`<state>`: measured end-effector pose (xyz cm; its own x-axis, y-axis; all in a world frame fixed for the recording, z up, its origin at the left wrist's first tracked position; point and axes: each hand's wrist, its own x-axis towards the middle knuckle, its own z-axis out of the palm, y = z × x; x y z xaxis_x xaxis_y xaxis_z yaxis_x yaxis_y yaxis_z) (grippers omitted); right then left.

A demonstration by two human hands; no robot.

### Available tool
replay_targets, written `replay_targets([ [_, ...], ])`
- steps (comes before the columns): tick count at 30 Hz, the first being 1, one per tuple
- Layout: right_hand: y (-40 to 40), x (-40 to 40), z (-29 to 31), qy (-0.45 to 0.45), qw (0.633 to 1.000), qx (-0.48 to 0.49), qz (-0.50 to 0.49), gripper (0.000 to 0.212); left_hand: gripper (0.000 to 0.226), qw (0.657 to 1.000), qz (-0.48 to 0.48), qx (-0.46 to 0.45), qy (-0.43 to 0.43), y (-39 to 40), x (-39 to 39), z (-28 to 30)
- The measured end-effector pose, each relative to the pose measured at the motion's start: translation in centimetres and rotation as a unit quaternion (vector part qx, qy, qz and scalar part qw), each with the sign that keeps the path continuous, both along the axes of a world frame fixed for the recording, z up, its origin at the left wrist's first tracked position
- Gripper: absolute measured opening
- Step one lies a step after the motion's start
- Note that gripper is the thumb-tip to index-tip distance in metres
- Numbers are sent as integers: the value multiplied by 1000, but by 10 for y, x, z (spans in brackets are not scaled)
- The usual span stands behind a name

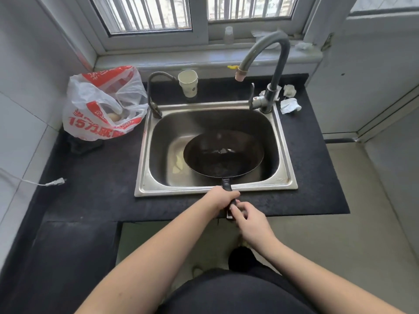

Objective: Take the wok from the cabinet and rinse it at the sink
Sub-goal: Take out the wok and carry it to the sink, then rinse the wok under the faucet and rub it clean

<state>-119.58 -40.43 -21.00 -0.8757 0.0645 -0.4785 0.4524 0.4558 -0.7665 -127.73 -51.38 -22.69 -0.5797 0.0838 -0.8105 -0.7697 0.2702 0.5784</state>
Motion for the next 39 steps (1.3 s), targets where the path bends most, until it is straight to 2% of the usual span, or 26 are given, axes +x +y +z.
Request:
replay_targets([
  [4,11,8,1,49,997,34,-38,17,8,994,82,68,-14,-5,6,5],
  [8,30,4,4,106,991,72,-49,9,15,992,116,49,-12,-1,11,9],
  [13,59,-22,3,126,986,82,-67,12,18,998,64,-11,14,-2,11,11],
  [16,77,-55,3,134,986,82,-65,14,15,997,-1,-71,-25,-7,6,19],
  [20,91,-112,5,162,983,78,-45,16,24,977,-107,-172,-72,-13,-7,23],
  [23,97,-155,0,175,982,68,-17,18,19,973,-87,-212,-36,-13,-6,18],
  [26,102,-199,-12,184,980,64,23,24,41,968,-81,-236,3,-14,-5,11],
  [28,104,-226,-18,185,980,58,44,28,46,964,-80,-255,8,-14,-6,9],
  [35,104,-307,-11,184,982,24,45,54,36,961,-83,-263,25,-22,-6,2],
  [39,102,-339,-5,162,985,12,59,57,26,958,-74,-275,30,-22,-3,5],
])
